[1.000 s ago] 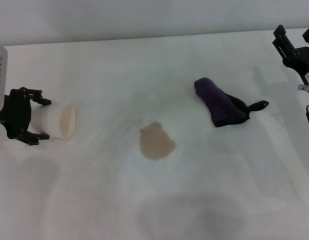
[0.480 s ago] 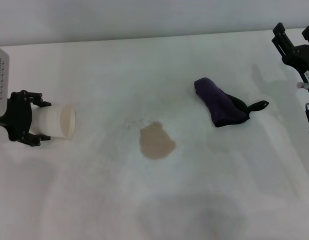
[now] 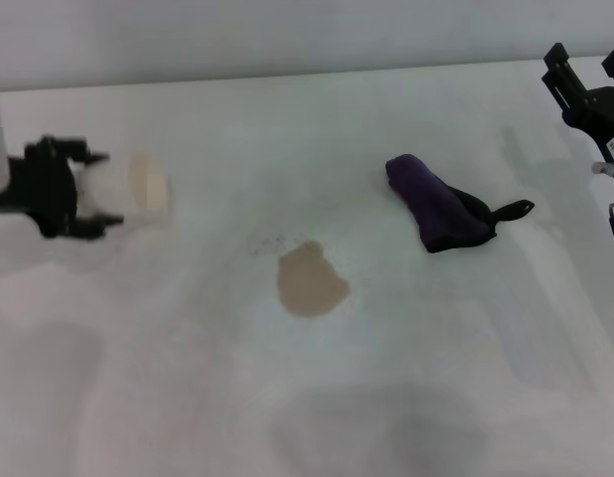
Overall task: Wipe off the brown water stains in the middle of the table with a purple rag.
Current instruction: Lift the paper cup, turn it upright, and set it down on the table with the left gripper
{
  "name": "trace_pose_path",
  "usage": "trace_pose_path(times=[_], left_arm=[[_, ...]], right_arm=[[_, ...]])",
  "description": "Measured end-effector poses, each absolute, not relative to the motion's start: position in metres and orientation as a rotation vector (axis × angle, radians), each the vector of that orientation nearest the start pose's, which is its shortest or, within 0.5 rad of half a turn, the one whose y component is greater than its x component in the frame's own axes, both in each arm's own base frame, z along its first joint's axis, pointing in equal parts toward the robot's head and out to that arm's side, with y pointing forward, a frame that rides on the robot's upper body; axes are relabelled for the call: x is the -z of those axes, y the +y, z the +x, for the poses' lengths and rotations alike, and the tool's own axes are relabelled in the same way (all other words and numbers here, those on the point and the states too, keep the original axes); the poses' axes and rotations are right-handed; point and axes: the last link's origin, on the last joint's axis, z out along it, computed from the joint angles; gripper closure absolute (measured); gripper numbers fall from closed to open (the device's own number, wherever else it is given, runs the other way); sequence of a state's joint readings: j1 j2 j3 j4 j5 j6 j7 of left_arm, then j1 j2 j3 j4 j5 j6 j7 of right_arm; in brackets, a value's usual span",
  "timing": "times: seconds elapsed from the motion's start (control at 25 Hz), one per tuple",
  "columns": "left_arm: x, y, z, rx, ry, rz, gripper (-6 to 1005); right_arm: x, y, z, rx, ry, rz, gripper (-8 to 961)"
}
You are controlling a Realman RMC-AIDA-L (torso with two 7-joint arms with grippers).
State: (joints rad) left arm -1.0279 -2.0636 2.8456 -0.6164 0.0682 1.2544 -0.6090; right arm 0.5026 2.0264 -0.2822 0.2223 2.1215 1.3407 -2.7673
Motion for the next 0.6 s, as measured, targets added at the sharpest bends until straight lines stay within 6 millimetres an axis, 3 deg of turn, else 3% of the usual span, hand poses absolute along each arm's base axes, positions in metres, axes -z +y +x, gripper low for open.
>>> trace_pose_path(times=[0.2,0.36,0.6], left_arm=[[-0.018,0.41,-0.269,0.036,0.167,-2.563,227],[-0.015,0.397,-0.274,0.339,0.007,-2.411,225],[0.001,0.356,-0.296,0.758,-0.275,-1.978,227]], right_arm=[[-0.005,0.321,0.339,-0.917,0.744,-1.426,85],[-0.009,0.322,0.341,-0.91,0.726,-1.43,85],[-0.014,0.323,0.343,-0.899,0.702,-1.433,85]])
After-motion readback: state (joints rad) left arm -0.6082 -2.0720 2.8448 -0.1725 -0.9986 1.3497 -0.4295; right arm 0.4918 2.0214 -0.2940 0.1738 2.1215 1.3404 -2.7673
